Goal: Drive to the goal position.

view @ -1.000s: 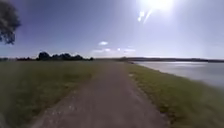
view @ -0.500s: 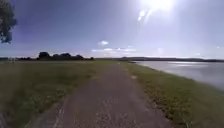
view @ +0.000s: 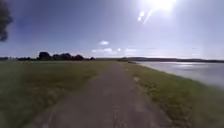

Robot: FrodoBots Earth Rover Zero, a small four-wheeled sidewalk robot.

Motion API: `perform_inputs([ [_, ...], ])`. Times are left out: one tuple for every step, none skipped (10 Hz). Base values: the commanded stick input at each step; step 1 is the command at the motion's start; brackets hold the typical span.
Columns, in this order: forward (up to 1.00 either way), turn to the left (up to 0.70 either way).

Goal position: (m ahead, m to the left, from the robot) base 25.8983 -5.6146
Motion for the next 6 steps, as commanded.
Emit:
perform_inputs([
  [0.70,0.00],
  [0.70,0.00],
  [0.70,0.00],
  [0.70,0.00],
  [0.70,0.00],
  [0.70,0.00],
])
